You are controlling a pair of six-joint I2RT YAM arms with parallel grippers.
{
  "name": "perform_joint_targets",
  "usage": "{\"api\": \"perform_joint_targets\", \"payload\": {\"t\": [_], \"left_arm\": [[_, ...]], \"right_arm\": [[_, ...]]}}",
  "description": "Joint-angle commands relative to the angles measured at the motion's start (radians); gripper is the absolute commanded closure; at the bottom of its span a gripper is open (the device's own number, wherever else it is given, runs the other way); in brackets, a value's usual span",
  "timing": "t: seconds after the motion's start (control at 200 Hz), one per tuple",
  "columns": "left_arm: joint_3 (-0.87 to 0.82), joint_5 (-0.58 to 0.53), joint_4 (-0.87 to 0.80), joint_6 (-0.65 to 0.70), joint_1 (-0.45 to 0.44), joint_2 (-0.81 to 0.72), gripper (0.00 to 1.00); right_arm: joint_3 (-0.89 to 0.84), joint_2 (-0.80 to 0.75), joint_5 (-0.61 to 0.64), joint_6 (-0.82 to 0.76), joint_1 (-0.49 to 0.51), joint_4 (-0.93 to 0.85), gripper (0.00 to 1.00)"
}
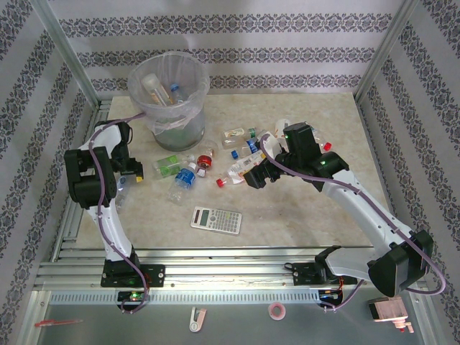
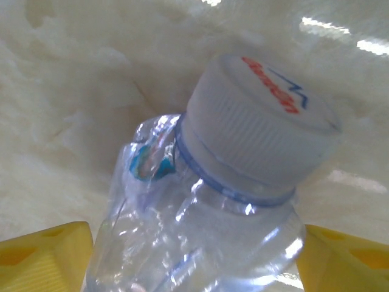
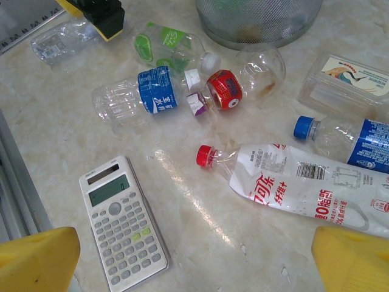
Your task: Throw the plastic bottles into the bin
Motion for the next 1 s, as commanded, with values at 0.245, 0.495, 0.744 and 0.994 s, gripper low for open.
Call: {"api": "perform_joint_targets", "payload": {"t": [0.245, 0.495, 0.744, 0.994], "left_arm": [[-0.011, 0.042, 0.016, 0.041, 0.036, 0.048, 0.21], [-0.034, 0.081, 0.038, 0.045, 0.048, 0.051, 0.35], [-0.048, 0.114, 0.049, 0.024, 0.053, 0.004, 0.51], [-0.107, 0.174, 0.098, -0.033, 0.055, -0.123, 0.55]], "right_arm": [[0.019, -0.014, 0.002, -0.002, -0.008, -0.019, 0.02], [0.009, -0.022, 0.004, 0.004, -0.007, -0.021, 0.02], [-0.001, -0.034, 0.011, 0.006, -0.007, -0.022, 0.02], [0.005, -0.029, 0.012, 0.002, -0.005, -0.021, 0.02]]}}
